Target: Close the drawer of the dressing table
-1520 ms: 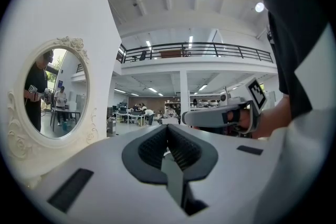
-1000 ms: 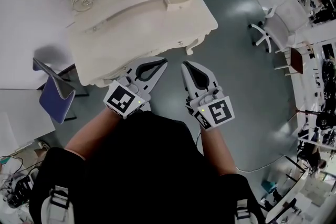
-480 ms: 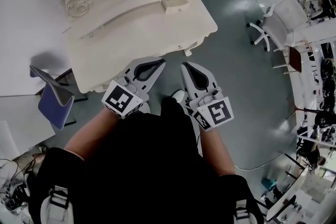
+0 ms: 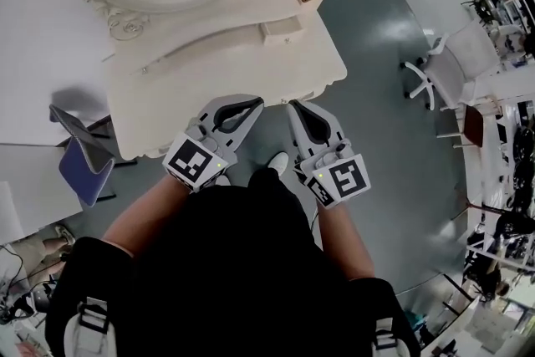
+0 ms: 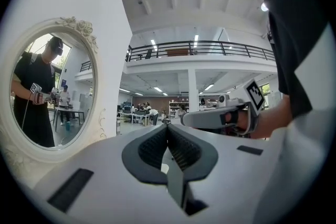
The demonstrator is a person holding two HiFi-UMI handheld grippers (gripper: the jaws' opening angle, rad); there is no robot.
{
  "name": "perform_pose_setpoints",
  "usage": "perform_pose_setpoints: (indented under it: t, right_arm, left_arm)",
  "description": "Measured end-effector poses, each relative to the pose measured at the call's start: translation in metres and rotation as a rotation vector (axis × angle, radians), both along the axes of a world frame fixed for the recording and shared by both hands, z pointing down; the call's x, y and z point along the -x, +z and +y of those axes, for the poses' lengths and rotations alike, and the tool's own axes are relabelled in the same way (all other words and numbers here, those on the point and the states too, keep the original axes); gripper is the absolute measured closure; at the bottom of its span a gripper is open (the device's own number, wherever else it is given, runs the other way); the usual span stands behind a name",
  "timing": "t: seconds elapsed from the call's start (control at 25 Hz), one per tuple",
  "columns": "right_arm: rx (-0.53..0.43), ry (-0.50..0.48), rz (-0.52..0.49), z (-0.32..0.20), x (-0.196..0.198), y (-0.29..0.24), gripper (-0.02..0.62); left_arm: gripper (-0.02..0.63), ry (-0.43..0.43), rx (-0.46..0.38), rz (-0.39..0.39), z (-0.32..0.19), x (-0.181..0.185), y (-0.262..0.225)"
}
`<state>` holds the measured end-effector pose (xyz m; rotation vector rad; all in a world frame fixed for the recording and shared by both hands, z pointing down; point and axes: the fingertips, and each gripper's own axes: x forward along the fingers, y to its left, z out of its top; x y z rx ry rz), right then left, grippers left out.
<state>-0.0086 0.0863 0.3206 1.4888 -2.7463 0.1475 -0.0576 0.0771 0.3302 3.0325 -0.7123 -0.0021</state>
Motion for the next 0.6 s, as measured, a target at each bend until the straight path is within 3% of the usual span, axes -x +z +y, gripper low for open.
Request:
perform_pose_setpoints:
  t: [0.6]
  right_arm:
    - [0.001,-0.138,-0.008,-0.066,-0.087,-0.001,0.592]
  left_arm:
    - [0.611,-0.148,0.014,-0.024,-0.059,-0.087,-0.002]
